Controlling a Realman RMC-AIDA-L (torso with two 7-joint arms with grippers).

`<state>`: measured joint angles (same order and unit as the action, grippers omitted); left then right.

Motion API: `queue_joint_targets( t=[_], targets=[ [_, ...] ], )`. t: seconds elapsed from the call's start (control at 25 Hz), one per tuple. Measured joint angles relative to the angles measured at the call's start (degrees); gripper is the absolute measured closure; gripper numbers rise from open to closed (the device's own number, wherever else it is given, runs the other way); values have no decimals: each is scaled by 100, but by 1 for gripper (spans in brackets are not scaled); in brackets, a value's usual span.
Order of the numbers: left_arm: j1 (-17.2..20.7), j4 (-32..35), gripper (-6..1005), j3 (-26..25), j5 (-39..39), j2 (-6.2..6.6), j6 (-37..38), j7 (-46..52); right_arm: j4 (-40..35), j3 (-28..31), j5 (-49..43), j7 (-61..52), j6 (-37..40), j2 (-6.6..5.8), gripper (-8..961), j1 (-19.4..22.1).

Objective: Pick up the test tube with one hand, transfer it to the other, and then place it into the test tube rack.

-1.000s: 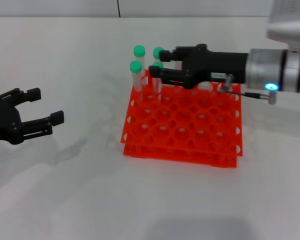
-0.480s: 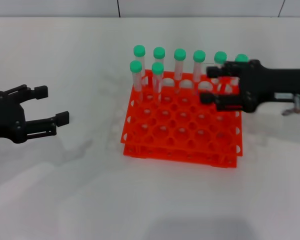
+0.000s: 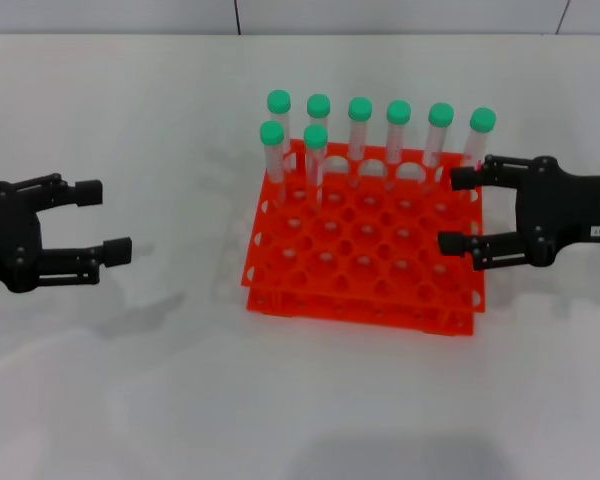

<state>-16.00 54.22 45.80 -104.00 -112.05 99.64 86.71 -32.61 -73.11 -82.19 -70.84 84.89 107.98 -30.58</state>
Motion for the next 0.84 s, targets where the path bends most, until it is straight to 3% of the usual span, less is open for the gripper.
queue_joint_targets(
  t=[0.84],
  targets=[
    [-264,-31,107,-1,-369,50,372,5,123,11,-216,79,-50,80,81,-1]
  ],
)
